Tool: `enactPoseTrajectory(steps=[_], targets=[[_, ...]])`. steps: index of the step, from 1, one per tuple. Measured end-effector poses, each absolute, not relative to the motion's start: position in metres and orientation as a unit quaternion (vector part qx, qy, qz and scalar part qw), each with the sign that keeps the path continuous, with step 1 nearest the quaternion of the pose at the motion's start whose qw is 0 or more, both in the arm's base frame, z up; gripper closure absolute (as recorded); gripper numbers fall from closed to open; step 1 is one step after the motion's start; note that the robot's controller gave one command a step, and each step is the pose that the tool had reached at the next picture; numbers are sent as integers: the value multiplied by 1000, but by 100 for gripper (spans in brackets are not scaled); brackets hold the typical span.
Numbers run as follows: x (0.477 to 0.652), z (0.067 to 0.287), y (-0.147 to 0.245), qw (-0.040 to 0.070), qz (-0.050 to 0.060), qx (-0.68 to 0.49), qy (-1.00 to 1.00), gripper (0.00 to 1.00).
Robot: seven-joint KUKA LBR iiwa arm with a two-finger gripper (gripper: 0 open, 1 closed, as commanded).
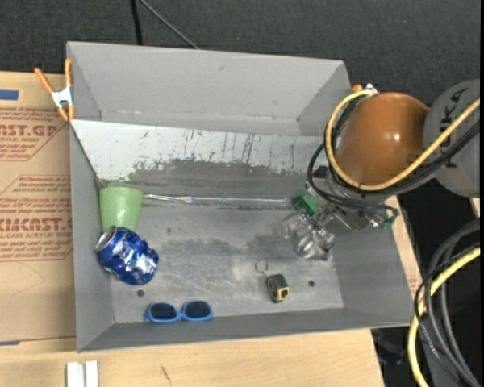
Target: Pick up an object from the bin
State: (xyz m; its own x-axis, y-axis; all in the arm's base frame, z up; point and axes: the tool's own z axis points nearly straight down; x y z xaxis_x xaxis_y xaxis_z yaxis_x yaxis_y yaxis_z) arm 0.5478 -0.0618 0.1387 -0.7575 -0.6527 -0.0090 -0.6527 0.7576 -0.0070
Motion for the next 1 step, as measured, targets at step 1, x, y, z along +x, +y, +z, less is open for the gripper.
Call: enactPoseTrajectory(steps=[1], targets=[[559,220,-66,5,-2,-351,936,100]])
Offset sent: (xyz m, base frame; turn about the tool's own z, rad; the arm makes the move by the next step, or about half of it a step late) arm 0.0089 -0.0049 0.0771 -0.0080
